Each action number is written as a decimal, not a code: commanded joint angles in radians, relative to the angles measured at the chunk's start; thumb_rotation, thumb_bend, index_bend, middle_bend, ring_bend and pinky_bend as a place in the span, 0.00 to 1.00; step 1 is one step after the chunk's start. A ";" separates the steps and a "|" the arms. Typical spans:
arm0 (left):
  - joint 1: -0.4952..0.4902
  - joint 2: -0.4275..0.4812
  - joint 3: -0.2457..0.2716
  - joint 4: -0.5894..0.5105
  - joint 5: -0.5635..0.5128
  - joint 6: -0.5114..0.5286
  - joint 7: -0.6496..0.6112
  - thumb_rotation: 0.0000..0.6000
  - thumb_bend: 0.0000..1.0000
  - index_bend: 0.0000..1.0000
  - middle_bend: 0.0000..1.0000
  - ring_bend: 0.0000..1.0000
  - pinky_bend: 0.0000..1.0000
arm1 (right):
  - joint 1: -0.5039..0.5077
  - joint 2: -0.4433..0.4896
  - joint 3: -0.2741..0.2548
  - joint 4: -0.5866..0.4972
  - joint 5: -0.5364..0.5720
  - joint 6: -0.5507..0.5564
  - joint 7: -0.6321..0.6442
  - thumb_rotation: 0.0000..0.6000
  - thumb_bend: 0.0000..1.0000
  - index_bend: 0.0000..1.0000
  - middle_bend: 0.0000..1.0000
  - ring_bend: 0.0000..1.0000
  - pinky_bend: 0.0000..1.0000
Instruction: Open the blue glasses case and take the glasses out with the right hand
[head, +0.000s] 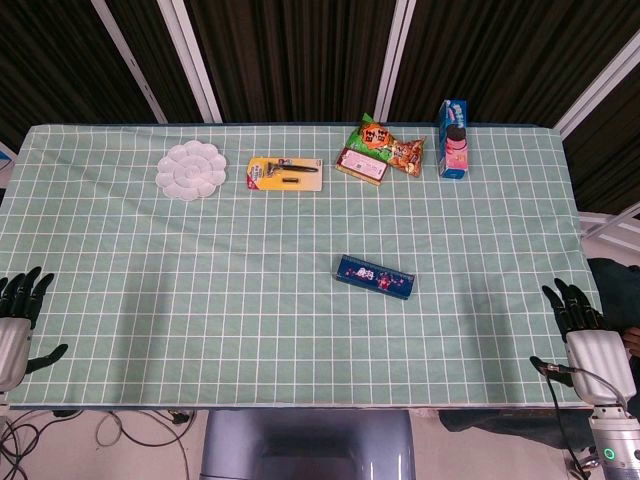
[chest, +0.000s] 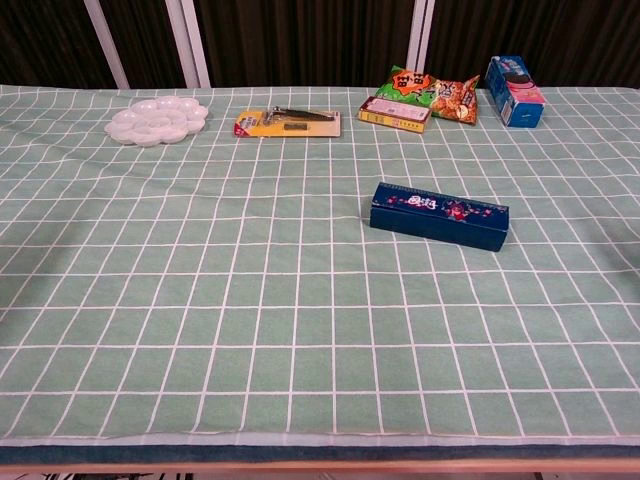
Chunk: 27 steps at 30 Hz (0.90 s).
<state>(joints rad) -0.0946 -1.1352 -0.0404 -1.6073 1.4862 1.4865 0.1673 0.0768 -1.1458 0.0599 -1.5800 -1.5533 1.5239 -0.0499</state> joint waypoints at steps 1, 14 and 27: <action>0.000 0.001 0.000 0.000 -0.002 -0.002 0.000 1.00 0.02 0.00 0.00 0.00 0.00 | 0.000 0.000 -0.001 -0.002 0.001 -0.003 -0.002 1.00 0.05 0.00 0.00 0.00 0.26; 0.001 0.000 -0.001 0.001 -0.002 0.002 -0.014 1.00 0.02 0.00 0.00 0.00 0.00 | -0.002 -0.001 -0.002 -0.020 0.018 -0.013 -0.021 1.00 0.05 0.00 0.00 0.00 0.26; 0.004 -0.010 -0.013 0.013 0.001 0.022 -0.039 1.00 0.02 0.00 0.00 0.00 0.00 | 0.015 0.023 0.028 -0.150 0.110 -0.072 -0.068 1.00 0.04 0.00 0.00 0.00 0.26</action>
<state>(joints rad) -0.0906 -1.1454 -0.0527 -1.5946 1.4878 1.5081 0.1280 0.0825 -1.1277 0.0769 -1.7100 -1.4592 1.4646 -0.1019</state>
